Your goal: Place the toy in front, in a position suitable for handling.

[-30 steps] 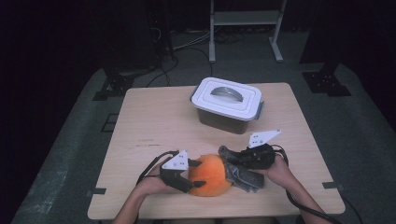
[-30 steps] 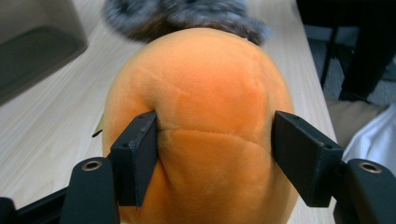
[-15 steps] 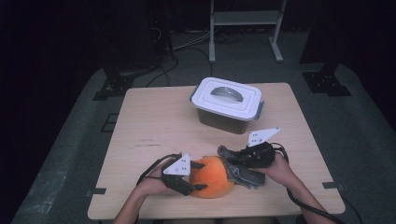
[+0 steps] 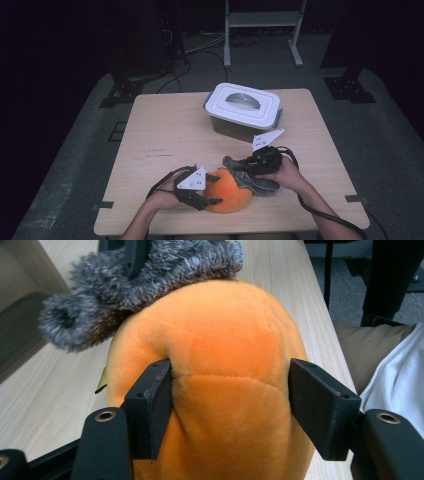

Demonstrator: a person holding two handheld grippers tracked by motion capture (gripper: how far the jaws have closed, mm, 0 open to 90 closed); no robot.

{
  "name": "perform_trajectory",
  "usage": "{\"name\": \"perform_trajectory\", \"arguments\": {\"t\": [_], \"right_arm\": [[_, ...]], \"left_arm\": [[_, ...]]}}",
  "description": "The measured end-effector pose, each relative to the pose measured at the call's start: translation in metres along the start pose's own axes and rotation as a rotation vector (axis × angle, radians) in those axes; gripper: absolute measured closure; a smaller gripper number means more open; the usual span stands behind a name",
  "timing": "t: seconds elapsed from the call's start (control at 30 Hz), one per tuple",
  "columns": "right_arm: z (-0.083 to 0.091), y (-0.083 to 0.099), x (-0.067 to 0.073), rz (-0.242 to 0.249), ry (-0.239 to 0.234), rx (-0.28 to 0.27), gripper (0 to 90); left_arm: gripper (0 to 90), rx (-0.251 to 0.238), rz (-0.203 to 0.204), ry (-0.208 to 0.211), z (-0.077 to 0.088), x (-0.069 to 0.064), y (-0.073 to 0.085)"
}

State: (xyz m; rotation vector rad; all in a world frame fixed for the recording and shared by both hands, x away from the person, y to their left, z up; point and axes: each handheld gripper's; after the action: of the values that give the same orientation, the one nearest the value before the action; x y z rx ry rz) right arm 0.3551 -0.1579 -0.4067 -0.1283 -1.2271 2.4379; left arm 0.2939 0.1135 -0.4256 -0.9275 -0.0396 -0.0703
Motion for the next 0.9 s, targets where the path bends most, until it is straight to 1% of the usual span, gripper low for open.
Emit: {"name": "perform_trajectory", "arguments": {"t": [0.13,0.2,0.27,0.3,0.33,0.43,0.5,0.57,0.63,0.7,0.77,0.83,0.9], "right_arm": [[0.006,0.011,-0.003,-0.024,0.016,-0.002,75.8],[0.01,0.015,-0.002,-0.022,0.028,-0.012,75.8],[0.015,0.017,0.002,-0.011,0.036,-0.031,75.8],[0.018,0.016,0.005,-0.003,0.034,-0.044,75.8],[0.021,0.015,0.008,0.003,0.032,-0.054,75.8],[0.027,0.009,0.02,0.038,0.015,-0.089,75.8],[0.027,0.004,0.031,0.088,0.032,-0.082,75.7],[0.024,0.003,0.039,0.117,0.043,-0.069,75.7],[0.021,0.006,0.04,0.137,0.068,-0.048,75.7],[0.02,0.01,0.035,0.108,0.066,-0.06,75.8],[0.021,0.015,0.03,0.095,0.071,-0.065,75.8],[0.024,0.021,0.025,0.072,0.085,-0.077,75.8],[0.027,0.026,0.02,0.05,0.101,-0.086,75.8]], "left_arm": [[36.1,-0.009,0.021,0.001,0.0,0.002,0.001],[36.2,-0.01,0.025,-0.002,0.0,0.003,0.001],[36.2,-0.015,0.045,-0.012,-0.001,0.005,0.001],[36.2,-0.018,0.054,-0.02,-0.001,0.006,0.001],[36.2,-0.025,0.072,-0.028,-0.002,0.007,0.001],[36.1,-0.049,0.143,-0.055,-0.004,0.012,0.0],[35.9,-0.054,0.177,-0.079,-0.006,0.014,-0.001],[35.3,-0.057,0.178,-0.089,-0.008,0.014,-0.002],[33.2,-0.06,0.177,-0.1,-0.008,0.013,-0.004],[29.0,-0.071,0.174,-0.107,-0.005,0.013,-0.006],[25.5,-0.085,0.175,-0.102,-0.001,0.014,-0.008],[22.4,-0.091,0.175,-0.086,0.003,0.014,-0.008],[22.0,-0.087,0.17,-0.074,0.004,0.014,-0.006]]}}
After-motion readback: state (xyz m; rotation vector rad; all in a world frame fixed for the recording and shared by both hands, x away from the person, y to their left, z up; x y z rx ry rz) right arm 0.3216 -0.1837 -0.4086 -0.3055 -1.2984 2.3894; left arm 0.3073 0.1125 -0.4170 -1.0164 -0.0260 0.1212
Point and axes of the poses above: each handheld gripper's, and its own axes: z roughly backward along the jaws, y roughly out of its underside, x roughly to its left, and after that the axes turned 8 degrees about y, right-handed
